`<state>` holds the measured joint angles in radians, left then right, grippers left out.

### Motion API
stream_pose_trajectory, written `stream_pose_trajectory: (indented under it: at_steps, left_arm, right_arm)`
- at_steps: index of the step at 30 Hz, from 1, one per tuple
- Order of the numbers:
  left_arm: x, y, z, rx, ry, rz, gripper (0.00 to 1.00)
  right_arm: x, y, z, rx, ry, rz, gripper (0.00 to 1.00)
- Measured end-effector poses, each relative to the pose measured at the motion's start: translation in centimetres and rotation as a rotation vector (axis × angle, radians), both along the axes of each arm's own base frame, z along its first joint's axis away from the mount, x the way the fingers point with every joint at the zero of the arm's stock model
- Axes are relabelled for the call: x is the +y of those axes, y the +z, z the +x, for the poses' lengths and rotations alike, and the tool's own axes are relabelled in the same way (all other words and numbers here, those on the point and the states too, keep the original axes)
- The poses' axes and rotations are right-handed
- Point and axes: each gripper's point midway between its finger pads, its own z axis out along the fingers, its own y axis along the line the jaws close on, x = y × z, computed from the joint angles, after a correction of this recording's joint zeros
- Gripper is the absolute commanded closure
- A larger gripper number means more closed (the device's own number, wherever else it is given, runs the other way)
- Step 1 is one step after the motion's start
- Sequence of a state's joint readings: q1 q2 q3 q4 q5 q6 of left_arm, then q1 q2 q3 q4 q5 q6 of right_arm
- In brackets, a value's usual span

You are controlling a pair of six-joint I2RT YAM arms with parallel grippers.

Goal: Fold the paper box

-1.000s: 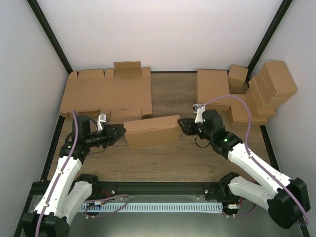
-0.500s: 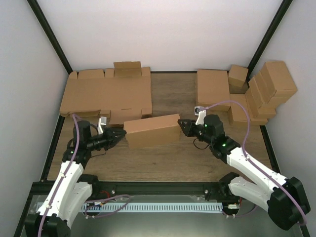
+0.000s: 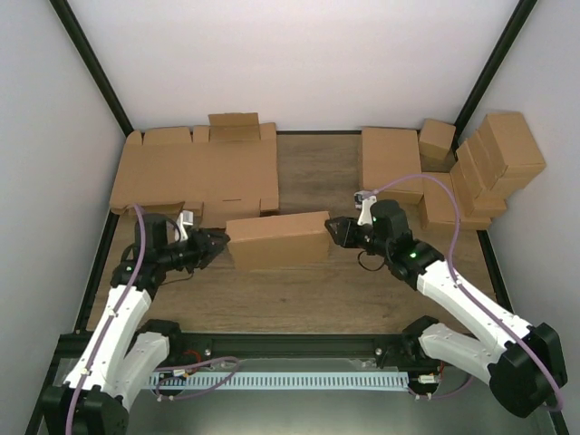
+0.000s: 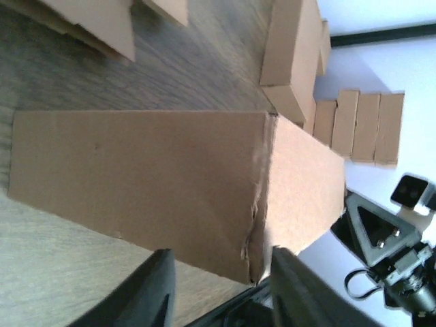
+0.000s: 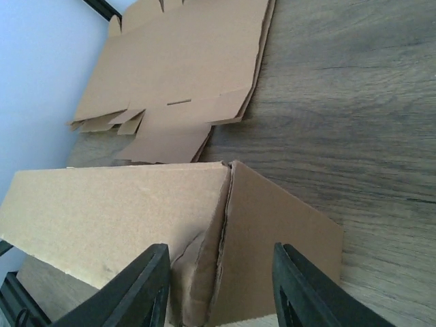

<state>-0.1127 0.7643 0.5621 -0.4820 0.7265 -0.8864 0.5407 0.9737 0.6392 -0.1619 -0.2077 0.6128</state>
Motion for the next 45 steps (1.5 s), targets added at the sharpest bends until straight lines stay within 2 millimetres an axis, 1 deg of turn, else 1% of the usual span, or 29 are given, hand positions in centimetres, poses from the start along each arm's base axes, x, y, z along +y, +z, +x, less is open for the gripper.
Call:
stream_pose_trajectory:
  at_steps: [1,2,3,6,9,12,15,17,18,20,21,25,30,32,34,42,43,45]
  left_arm:
    - [0.2,0.0,0.0,0.007,0.006,0.013,0.40]
    - [0.3,0.0,0.1,0.009,0.009,0.024,0.35]
    - [0.4,0.1,0.1,0.015,0.012,0.029,0.32]
    - [0.3,1.0,0.6,0.016,0.008,0.038,0.32]
    - [0.1,1.1,1.2,0.029,-0.003,0.037,0.37]
    - [0.0,0.5,1.3,0.051,-0.015,0.039,0.45]
    - [-0.1,0.0,1.3,0.054,-0.022,0.039,0.57]
    - [-0.1,-0.7,1.2,0.057,-0.028,0.036,0.64]
    - [-0.2,-0.6,1.2,0.047,-0.034,0.026,0.68]
    - [-0.3,-0.6,1.3,0.019,-0.038,0.020,0.74]
    - [-0.3,-0.6,1.3,0.007,-0.038,0.017,0.76]
    - [-0.3,-0.7,1.3,-0.053,-0.044,0.012,0.76]
    - [-0.3,-0.7,1.4,-0.084,-0.042,0.010,0.76]
    - [-0.3,-0.7,1.4,-0.093,-0.043,0.010,0.76]
    - [-0.3,-0.7,1.4,-0.099,-0.044,0.012,0.76]
    - [-0.2,-0.8,1.5,-0.125,-0.053,0.029,0.76]
    - [-0.2,-0.8,1.5,-0.127,-0.055,0.030,0.76]
    - [-0.2,-0.8,1.6,-0.129,-0.056,0.032,0.71]
  right_arm:
    - [-0.1,0.1,0.0,0.008,0.003,-0.013,0.56]
    - [-0.2,0.2,0.1,0.016,0.005,-0.025,0.56]
    - [-0.4,0.4,0.2,0.022,0.003,-0.032,0.56]
    - [-1.2,1.0,0.9,0.022,-0.017,-0.042,0.56]
    - [-1.6,1.1,1.3,0.026,-0.022,-0.043,0.57]
    - [-1.5,0.4,1.3,0.054,-0.004,-0.043,0.60]
    - [-1.0,0.0,1.1,0.060,0.024,-0.021,0.64]
    - [-0.6,-0.1,1.0,0.050,0.043,0.001,0.68]
    - [-0.5,-0.1,0.9,0.043,0.050,0.013,0.71]
    - [-0.4,-0.3,0.8,0.027,0.059,0.038,0.74]
    - [-0.3,-0.4,0.7,0.017,0.062,0.049,0.74]
    - [-0.4,-0.6,0.4,-0.026,0.066,0.086,0.75]
    - [-0.3,-0.7,0.4,-0.053,0.070,0.111,0.76]
    - [-0.3,-0.8,0.4,-0.065,0.070,0.122,0.78]
    - [-0.2,-1.0,0.4,-0.072,0.073,0.133,0.83]
    - [-0.2,-1.4,0.5,-0.076,0.055,0.134,0.85]
    - [-0.1,-1.4,0.5,-0.079,0.049,0.135,0.86]
    - [0.1,-1.4,0.6,-0.087,0.037,0.135,0.86]
